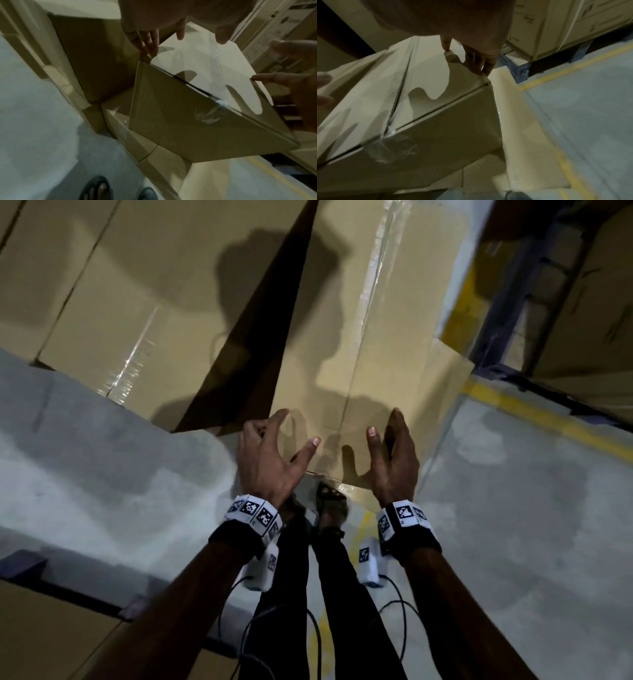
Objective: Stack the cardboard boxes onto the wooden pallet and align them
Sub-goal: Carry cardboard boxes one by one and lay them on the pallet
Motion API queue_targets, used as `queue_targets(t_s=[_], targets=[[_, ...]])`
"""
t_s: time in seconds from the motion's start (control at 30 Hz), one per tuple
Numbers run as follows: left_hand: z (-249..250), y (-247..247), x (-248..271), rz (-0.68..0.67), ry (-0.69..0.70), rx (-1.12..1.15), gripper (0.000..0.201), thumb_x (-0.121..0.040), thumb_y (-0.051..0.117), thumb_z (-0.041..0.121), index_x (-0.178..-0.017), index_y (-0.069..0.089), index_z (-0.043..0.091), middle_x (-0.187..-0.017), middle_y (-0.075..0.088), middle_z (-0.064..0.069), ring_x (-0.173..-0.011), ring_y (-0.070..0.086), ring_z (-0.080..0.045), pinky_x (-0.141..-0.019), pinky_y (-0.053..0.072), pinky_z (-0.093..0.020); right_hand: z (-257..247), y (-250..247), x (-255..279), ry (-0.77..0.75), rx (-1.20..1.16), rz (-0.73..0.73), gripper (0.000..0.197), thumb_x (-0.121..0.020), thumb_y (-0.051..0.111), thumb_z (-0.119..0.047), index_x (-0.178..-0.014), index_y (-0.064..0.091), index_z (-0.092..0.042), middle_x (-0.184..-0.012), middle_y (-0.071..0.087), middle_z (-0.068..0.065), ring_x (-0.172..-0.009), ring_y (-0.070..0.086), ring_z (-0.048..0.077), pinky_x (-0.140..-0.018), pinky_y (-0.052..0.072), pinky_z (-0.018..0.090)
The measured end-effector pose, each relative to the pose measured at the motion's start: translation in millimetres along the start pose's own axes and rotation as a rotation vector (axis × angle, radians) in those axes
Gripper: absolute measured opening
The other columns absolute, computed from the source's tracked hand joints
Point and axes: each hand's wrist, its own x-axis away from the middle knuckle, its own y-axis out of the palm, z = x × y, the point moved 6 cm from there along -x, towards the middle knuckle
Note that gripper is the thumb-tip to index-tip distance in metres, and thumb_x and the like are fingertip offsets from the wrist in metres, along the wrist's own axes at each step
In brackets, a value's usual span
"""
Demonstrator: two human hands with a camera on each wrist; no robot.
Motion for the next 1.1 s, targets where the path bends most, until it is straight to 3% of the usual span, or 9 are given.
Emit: queue_targets(t_s=[0.07, 0.13, 0.23, 0.37, 0.5, 0.67, 0.8, 0.93, 1.1], targets=[[-0.1, 14.6, -0.1, -0.077, -0.062, 0.031, 0.072, -0.085, 0.062, 0.074, -0.148, 0.044, 0.044, -0.139, 0.045, -0.011, -0.130, 0.046, -0.032, -0.103, 0.049, -0.051, 6.7, -9.2, -9.2, -0.020, 0.009, -0.022, 0.070, -0.096, 0.060, -0.062, -0.157, 0.039, -0.034, -0.153, 0.046, -0.017, -0.130, 0.041, -0.018, -0.117, 0.038, 0.024], [-2.8, 24.9, -8.3, -0.159, -0.080, 0.044, 0.076, -0.089, 0.057, 0.075, -0.155, 0.028, 0.050, -0.151, 0.041, -0.010, -0.138, 0.042, -0.035, -0.109, 0.044, -0.053, 11.8, -10.8, -15.9, -0.041, 0.054, -0.059, 0.072, -0.097, 0.065, -0.052, -0.160, 0.033, -0.036, -0.159, 0.042, -0.012, -0.133, 0.037, -0.017, -0.114, 0.034, 0.014], [-4.1, 34.0, -30.5, -0.289, -0.035, 0.058, 0.086, -0.087, 0.055, 0.079, -0.156, 0.007, 0.061, -0.163, 0.035, -0.008, -0.146, 0.038, -0.037, -0.116, 0.036, -0.056, 22.6, -5.7, -21.8, -0.076, 0.096, -0.121, 0.086, -0.093, 0.073, -0.049, -0.162, 0.023, -0.039, -0.165, 0.033, -0.016, -0.147, 0.034, 0.004, -0.119, 0.034, 0.033], [2.5, 31.9, -47.6, -0.341, 0.060, 0.045, 0.096, -0.086, 0.066, 0.072, -0.159, 0.006, 0.056, -0.167, 0.033, 0.005, -0.141, 0.046, -0.038, -0.119, 0.034, -0.056, 27.3, -4.3, -22.7, -0.062, 0.069, -0.068, 0.088, -0.089, 0.077, -0.053, -0.160, 0.027, -0.041, -0.162, 0.032, -0.027, -0.147, 0.033, -0.005, -0.121, 0.033, 0.032], [8.1, 32.9, -42.4, -0.346, 0.041, 0.000, 0.107, -0.077, 0.067, 0.081, -0.155, -0.005, 0.063, -0.170, 0.025, 0.010, -0.140, 0.045, -0.044, -0.118, 0.033, -0.061, 19.9, -6.3, -19.8, -0.066, 0.079, -0.033, 0.093, -0.083, 0.078, -0.061, -0.160, 0.029, -0.041, -0.161, 0.036, -0.026, -0.146, 0.035, -0.006, -0.118, 0.034, 0.025], [33.1, 23.2, -33.7, -0.317, 0.026, -0.060, 0.118, -0.068, 0.067, 0.089, -0.156, -0.008, 0.061, -0.165, 0.037, -0.001, -0.134, 0.051, -0.044, -0.115, 0.034, -0.058, -9.9, -30.3, -19.7, -0.062, 0.170, 0.001, 0.099, -0.077, 0.076, -0.072, -0.159, 0.027, -0.047, -0.160, 0.040, -0.023, -0.145, 0.042, 0.006, -0.112, 0.032, 0.024], [62.7, -2.0, -21.2, -0.289, -0.004, -0.098, 0.119, -0.064, 0.065, 0.093, -0.155, -0.005, 0.063, -0.133, 0.065, -0.021, -0.124, 0.058, -0.044, -0.111, 0.039, -0.052, -39.6, -60.5, -15.3, -0.092, 0.260, -0.004, 0.106, -0.072, 0.076, -0.078, -0.160, 0.027, -0.045, -0.159, 0.044, -0.017, -0.143, 0.047, 0.014, -0.113, 0.042, 0.033], [103.3, -36.3, 0.0, -0.273, 0.022, -0.116, 0.121, -0.060, 0.061, 0.098, -0.155, -0.005, 0.063, -0.120, 0.070, -0.019, -0.117, 0.063, -0.040, -0.105, 0.044, -0.048, -79.2, -105.4, 0.2, -0.102, 0.297, 0.008, 0.109, -0.068, 0.076, -0.080, -0.159, 0.027, -0.046, -0.158, 0.046, -0.012, -0.141, 0.049, 0.019, -0.112, 0.043, 0.037], [165.6, -95.3, 33.2, -0.219, 0.065, -0.056, 0.120, -0.059, 0.067, 0.093, -0.153, -0.002, 0.066, -0.129, 0.068, -0.017, -0.119, 0.063, -0.039, -0.107, 0.045, -0.046, -141.3, -173.2, 28.3, -0.128, 0.289, 0.009, 0.109, -0.068, 0.077, -0.079, -0.158, 0.022, -0.053, -0.160, 0.043, -0.014, -0.144, 0.046, 0.023, -0.112, 0.041, 0.039]])
